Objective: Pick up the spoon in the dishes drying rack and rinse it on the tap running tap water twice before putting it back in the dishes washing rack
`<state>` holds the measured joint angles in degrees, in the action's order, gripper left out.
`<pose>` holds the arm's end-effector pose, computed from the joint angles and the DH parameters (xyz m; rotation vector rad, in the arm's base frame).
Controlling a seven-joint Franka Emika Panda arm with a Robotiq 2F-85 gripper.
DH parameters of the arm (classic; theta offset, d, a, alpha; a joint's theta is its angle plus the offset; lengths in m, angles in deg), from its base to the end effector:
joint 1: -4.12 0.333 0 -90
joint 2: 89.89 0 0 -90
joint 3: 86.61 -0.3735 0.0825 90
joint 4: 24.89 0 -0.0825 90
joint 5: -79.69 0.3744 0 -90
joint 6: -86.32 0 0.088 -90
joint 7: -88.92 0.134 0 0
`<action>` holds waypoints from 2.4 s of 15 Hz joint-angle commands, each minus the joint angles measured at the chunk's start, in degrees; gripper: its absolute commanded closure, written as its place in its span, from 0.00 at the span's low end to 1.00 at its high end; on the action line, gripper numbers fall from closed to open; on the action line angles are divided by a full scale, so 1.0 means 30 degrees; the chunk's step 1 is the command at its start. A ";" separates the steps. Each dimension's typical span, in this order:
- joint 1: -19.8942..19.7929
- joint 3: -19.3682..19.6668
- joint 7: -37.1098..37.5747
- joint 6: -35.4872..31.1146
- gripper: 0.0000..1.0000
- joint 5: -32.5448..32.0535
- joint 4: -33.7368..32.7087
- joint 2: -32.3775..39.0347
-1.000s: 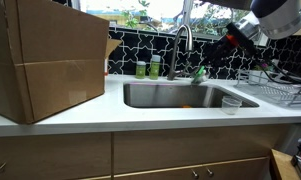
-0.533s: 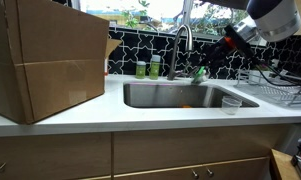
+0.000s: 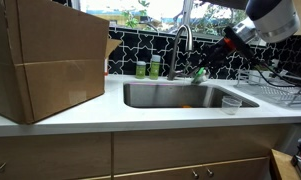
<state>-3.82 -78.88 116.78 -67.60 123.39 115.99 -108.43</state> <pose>0.4406 -0.1425 0.5080 -1.9235 1.5705 -0.5718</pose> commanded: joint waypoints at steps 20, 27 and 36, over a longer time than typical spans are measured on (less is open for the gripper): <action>-0.3350 -0.0160 0.0550 0.6700 0.98 -1.4163 0.0535 0.0377; -0.3538 -0.0063 0.1464 0.6762 0.98 -1.4280 0.0516 0.0159; -0.3961 -0.0094 0.6861 0.3595 0.98 -1.2258 0.2076 -0.1319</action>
<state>-15.11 -78.97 132.33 -52.29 84.26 118.81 -109.65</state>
